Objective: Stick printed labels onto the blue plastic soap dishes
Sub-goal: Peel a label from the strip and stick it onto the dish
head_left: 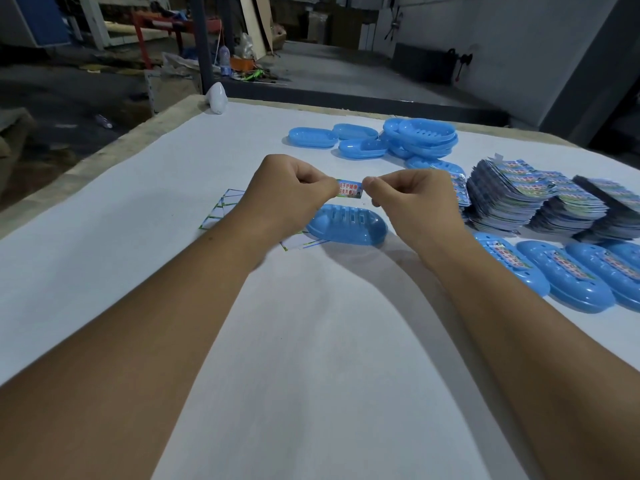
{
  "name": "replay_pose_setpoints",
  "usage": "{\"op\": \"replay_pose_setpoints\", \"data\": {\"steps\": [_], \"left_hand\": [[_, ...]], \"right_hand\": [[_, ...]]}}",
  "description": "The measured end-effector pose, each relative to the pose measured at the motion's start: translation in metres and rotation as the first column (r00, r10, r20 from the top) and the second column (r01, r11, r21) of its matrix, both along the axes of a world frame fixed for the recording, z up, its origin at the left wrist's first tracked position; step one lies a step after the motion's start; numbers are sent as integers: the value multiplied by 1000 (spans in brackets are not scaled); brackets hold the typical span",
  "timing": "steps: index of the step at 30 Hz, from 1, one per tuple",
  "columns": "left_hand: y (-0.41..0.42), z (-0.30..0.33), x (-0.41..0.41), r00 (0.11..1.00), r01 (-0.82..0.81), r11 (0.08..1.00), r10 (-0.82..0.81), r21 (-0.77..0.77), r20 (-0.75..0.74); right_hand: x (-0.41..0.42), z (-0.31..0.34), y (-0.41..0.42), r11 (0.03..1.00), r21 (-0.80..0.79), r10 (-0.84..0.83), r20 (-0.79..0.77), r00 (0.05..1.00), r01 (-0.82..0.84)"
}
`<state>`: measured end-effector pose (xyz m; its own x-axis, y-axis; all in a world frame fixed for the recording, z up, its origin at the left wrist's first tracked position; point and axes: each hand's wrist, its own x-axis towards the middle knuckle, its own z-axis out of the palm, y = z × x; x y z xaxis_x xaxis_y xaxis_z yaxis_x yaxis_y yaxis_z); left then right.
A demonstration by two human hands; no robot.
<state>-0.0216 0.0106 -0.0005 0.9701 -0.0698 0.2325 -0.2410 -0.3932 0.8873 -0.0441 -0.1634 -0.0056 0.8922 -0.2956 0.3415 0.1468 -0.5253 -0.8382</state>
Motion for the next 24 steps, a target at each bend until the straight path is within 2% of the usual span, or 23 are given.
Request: {"op": "replay_pose_setpoints", "data": {"steps": [17, 24], "left_hand": [[1, -3, 6, 998, -19, 999, 17, -34, -59], [-5, -10, 12, 997, -62, 995, 66, 72, -45]], "right_hand": [[0, 1, -4, 994, 100, 47, -125, 991, -34], [-1, 4, -8, 994, 111, 28, -228, 973, -3]]}}
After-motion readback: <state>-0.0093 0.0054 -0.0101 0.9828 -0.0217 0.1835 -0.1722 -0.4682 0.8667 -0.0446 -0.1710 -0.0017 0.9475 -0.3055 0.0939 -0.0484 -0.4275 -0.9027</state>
